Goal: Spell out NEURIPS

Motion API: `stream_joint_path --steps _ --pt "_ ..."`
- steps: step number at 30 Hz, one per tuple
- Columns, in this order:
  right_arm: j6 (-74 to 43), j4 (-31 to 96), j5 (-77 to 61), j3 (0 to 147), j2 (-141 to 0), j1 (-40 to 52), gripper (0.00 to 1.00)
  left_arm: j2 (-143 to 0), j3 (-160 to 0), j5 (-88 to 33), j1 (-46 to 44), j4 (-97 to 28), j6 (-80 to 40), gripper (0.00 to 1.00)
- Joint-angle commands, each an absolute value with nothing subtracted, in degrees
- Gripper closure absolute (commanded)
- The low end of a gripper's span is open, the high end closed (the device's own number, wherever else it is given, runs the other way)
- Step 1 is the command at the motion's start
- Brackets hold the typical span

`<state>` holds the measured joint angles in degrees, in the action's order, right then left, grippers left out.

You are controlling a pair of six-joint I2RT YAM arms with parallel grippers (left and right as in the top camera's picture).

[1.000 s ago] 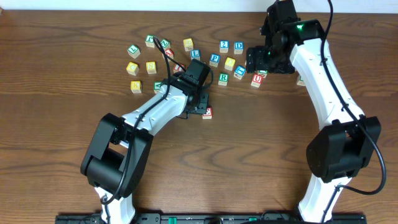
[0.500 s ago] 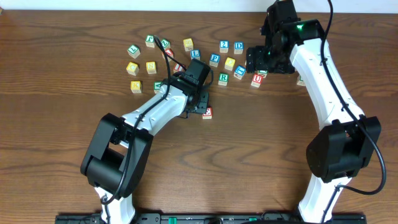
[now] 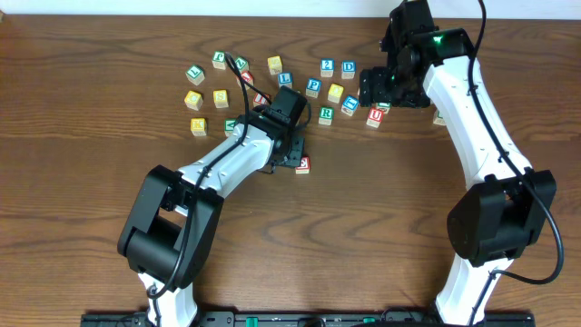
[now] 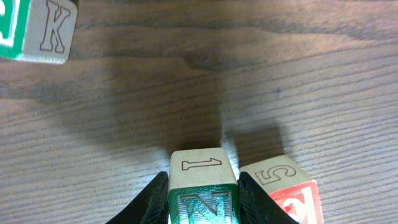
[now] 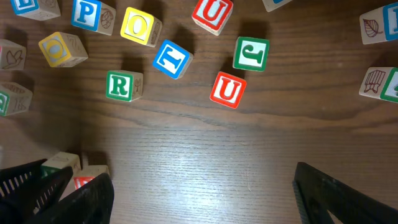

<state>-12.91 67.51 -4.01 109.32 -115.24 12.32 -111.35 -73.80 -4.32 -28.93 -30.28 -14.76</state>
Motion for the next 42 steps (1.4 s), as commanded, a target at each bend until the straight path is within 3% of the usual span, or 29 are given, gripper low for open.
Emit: stream_joint_path --steps 1,17,20,22,32,42 --pt "-12.1 67.5 -3.4 108.9 -115.4 12.1 0.13 -112.4 -74.1 -3.6 -28.7 -31.5 -14.7 0.68" --pt "-12.1 67.8 -3.4 108.9 -115.4 12.1 0.13 -112.4 -74.1 -3.1 -28.7 -31.0 -14.6 0.67" --pt "-12.1 67.8 -3.4 108.9 -115.4 12.1 0.13 -112.4 -74.1 -3.1 -28.7 -31.0 -14.6 0.5" --pt "-12.1 67.9 -3.4 108.9 -115.4 12.1 0.13 -112.4 -74.1 -3.1 -28.7 -30.9 -14.6 0.47" --pt "-12.1 67.7 -4.3 108.9 -115.4 12.2 0.14 -111.3 -75.9 -3.2 -27.5 -32.9 -14.2 0.47" --pt "-12.9 67.2 -5.0 108.1 -115.4 16.7 0.24 -99.8 -76.6 -3.2 -22.1 -38.6 -14.2 0.47"
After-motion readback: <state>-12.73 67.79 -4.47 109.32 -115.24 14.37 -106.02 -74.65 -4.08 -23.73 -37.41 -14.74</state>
